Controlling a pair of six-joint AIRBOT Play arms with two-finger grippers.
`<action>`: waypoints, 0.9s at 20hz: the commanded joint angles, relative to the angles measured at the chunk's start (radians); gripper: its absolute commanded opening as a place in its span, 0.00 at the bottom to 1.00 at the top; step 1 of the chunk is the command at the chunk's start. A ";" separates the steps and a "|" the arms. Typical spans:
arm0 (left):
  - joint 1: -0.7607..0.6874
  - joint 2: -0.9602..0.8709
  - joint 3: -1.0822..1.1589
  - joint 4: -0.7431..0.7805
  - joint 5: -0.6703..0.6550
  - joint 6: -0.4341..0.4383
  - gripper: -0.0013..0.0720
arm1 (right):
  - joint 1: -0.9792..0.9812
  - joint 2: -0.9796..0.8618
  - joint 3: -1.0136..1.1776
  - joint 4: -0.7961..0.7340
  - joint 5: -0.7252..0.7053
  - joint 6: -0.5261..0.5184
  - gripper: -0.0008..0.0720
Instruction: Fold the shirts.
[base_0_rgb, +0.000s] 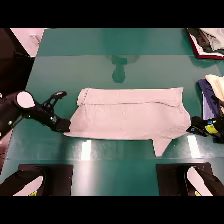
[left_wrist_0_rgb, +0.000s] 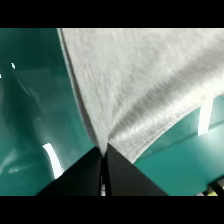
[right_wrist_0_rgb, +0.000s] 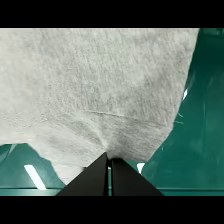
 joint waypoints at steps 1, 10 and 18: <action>-0.026 0.060 -0.028 -0.061 0.022 -0.024 0.05 | 0.002 0.056 0.013 0.003 0.026 0.002 0.03; -0.026 -0.058 0.180 0.020 0.465 -0.129 0.05 | 0.154 -0.309 0.383 -0.008 -0.061 -0.013 0.03; -0.025 -0.307 0.351 0.021 0.587 -0.130 0.05 | 0.173 -0.627 0.688 -0.007 -0.076 -0.003 0.03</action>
